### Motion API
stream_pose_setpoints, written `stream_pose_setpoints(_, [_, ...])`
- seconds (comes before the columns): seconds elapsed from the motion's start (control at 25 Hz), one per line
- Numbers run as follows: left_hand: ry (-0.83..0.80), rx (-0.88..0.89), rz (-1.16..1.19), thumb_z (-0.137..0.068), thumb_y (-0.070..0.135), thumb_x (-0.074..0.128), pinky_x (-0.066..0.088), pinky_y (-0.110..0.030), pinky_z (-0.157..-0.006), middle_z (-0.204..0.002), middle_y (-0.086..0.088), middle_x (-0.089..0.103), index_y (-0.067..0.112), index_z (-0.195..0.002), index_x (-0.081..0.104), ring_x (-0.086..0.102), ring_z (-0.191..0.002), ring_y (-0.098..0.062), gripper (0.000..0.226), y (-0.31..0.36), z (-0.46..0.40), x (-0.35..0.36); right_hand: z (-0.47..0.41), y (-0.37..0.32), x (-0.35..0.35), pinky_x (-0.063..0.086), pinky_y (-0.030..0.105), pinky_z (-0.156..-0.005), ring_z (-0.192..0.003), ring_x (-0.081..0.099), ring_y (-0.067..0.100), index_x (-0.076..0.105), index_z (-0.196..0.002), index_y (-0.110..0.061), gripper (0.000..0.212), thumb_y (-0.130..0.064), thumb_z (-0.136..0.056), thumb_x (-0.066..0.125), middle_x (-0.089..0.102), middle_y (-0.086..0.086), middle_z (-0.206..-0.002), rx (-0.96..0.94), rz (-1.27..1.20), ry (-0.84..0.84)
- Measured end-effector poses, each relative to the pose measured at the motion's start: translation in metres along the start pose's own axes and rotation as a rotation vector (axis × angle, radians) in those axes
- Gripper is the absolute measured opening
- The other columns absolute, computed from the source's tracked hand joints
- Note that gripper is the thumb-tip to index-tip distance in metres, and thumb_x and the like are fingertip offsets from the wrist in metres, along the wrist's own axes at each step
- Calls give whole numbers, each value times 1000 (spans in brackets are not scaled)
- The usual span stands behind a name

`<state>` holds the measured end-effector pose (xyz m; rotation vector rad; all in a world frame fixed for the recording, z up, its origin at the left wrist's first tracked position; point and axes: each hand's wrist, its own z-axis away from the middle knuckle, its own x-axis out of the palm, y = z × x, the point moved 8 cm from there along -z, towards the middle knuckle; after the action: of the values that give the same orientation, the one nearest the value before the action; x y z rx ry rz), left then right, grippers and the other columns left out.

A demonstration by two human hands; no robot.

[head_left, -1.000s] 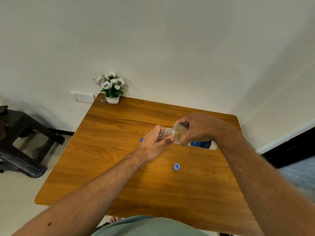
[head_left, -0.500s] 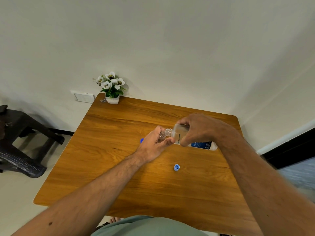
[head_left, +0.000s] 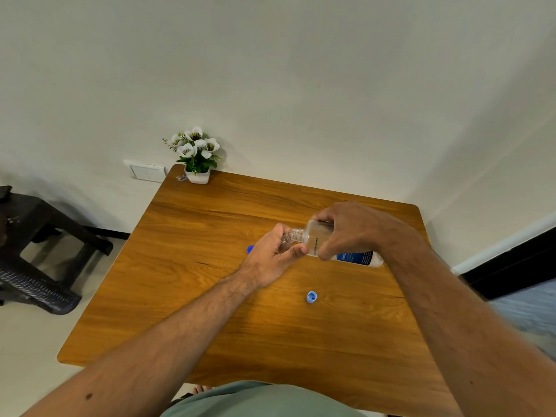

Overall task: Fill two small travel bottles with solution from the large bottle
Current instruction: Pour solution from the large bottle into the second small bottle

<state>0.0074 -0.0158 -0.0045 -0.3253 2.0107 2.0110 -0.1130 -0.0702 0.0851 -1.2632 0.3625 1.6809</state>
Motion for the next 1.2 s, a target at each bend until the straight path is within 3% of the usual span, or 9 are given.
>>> stream_pose_setpoints(0.28, [-2, -4, 8, -60, 98, 45, 37, -22, -50, -79, 4, 55, 18, -105, 52, 44, -64, -9, 92, -6, -2, 2, -2, 2, 3, 53, 21, -67, -82, 65, 10, 56, -136, -25, 70, -40, -72, 81, 63, -8, -99, 4, -10, -4])
stream_pose_setpoints(0.44, [-26, -23, 118, -67, 89, 56, 38, -23, -55, -86, 0, 58, 18, -109, 52, 45, -71, -12, 82, -11, -2, 2, -1, 4, 6, 47, 18, -64, -79, 62, 7, 56, -134, -28, 68, -38, -72, 82, 57, -17, -91, -18, -65, 40])
stream_pose_setpoints(0.56, [-63, -7, 204, -80, 68, 63, 41, -28, -66, -87, 9, 58, 21, -110, 51, 48, -77, -10, 57, -15, 2, 3, 0, 5, 9, 42, 15, -63, -78, 60, 4, 56, -134, -29, 68, -37, -72, 82, 56, -20, -91, -61, -98, 80])
stream_pose_setpoints(0.68, [-76, -7, 182, -80, 30, 57, 44, -34, -72, -88, 7, 51, 21, -104, 49, 47, -81, -10, 26, -14, 2, 2, 2, 10, 14, 44, 16, -66, -83, 60, 5, 54, -137, -29, 70, -34, -73, 82, 56, -19, -98, -72, -161, 114])
stream_pose_setpoints(0.84, [-75, -40, 181, -69, 6, 53, 44, -46, -66, -91, 5, 53, 25, -102, 49, 47, -80, -18, 39, -18, -1, 3, 0, 15, 18, 47, 18, -72, -92, 60, 5, 53, -139, -30, 72, -34, -74, 83, 61, -11, -111, -107, -213, 149])
stream_pose_setpoints(0.92, [-69, -46, 158, -76, 1, 53, 46, -54, -62, -92, 11, 58, 29, -103, 50, 50, -78, -20, 40, -24, -4, 4, -1, 19, 21, 47, 18, -72, -92, 60, 4, 53, -139, -31, 72, -32, -74, 83, 60, -13, -112, -113, -255, 166])
stream_pose_setpoints(1.0, [-42, -62, 135, -87, 0, 54, 50, -57, -71, -96, 10, 61, 29, -108, 50, 54, -83, -18, 36, -28, -6, 6, -3, 24, 27, 48, 19, -73, -92, 60, 4, 51, -139, -32, 73, -32, -73, 84, 60, -13, -113, -111, -296, 185])
stream_pose_setpoints(1.08, [-10, -74, 118, -95, 2, 53, 52, -49, -82, -103, 3, 62, 27, -112, 50, 56, -91, -14, 31, -28, -7, 7, -5, 32, 34, 46, 18, -73, -93, 58, 4, 52, -139, -32, 73, -31, -73, 84, 59, -12, -114, -96, -366, 219])
stream_pose_setpoints(1.2, [12, -97, 74, -99, 5, 52, 48, -24, -91, -116, 3, 60, 27, -117, 49, 55, -108, -5, 29, -27, -4, 9, -8, 45, 46, 48, 19, -79, -100, 57, 4, 52, -140, -29, 74, -26, -74, 86, 59, -9, -124, -62, -553, 299])
